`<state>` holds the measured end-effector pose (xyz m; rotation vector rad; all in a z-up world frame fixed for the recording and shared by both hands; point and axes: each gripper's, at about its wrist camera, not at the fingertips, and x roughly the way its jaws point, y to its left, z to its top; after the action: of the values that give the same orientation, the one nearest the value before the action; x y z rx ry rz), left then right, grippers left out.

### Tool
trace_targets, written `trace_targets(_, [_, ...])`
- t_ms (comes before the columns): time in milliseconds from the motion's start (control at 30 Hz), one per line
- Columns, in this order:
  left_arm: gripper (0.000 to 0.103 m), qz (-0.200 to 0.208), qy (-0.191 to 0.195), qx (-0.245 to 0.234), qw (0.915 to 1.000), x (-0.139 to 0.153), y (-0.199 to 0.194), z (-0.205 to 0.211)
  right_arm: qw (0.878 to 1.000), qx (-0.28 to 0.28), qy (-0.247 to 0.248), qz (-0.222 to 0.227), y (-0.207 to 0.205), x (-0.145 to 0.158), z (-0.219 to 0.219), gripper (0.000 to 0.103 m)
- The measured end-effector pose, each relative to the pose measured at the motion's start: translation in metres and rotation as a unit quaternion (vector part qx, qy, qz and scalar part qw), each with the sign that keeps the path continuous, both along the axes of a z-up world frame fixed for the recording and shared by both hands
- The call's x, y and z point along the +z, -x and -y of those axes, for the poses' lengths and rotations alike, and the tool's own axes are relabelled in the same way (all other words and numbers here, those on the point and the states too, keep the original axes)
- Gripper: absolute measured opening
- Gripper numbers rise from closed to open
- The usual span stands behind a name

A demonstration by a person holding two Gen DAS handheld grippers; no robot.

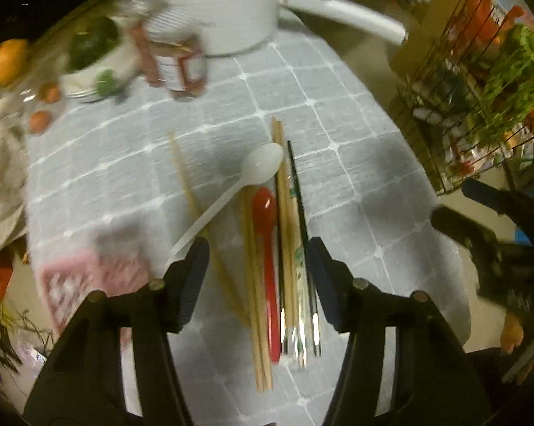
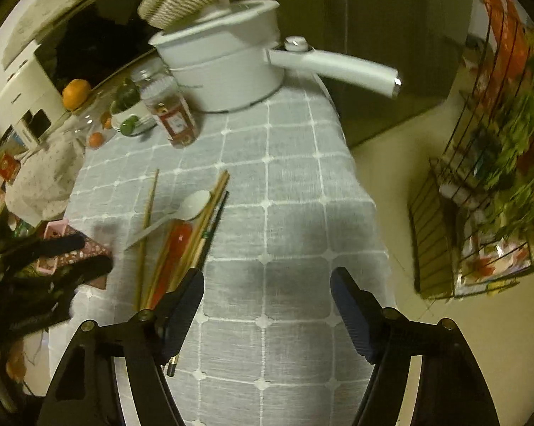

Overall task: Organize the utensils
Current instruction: 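Grasp the white plastic spoon with the left tool while the right tool grasps a thin dark brush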

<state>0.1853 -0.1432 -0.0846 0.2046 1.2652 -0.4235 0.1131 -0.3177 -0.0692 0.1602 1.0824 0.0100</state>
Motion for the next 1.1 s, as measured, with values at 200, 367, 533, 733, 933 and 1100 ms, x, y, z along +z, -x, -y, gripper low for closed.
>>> trace_targets(200, [0.059,-0.065,-0.009,0.003,0.9978,-0.043,-0.054,0.021,1.0,-0.018,0.0,-0.021,-0.005,-0.013,0.015,0.075])
trace_targets(367, [0.059,-0.048,-0.042,-0.026,0.9976,-0.061,-0.07,0.037,0.999,-0.026,-0.001,-0.023,-0.005,-0.018,0.024,0.075])
trace_targets(533, [0.047,-0.049,-0.043,-0.06,0.9961,-0.072,-0.075,0.05,0.999,-0.027,-0.008,-0.033,-0.008,-0.024,0.027,0.075])
trace_targets(733, [0.018,-0.061,-0.032,-0.06,0.9958,-0.074,-0.073,0.048,0.999,-0.029,-0.01,-0.031,-0.011,-0.025,0.029,0.075])
trace_targets(933, [0.013,-0.039,-0.007,-0.03,0.9988,-0.057,-0.076,0.028,0.999,-0.033,-0.008,-0.034,-0.014,-0.029,0.027,0.075])
trace_targets(1100, [0.013,-0.014,0.035,-0.01,0.9992,-0.027,-0.063,-0.005,0.999,-0.036,-0.011,-0.033,-0.017,-0.031,0.022,0.075])
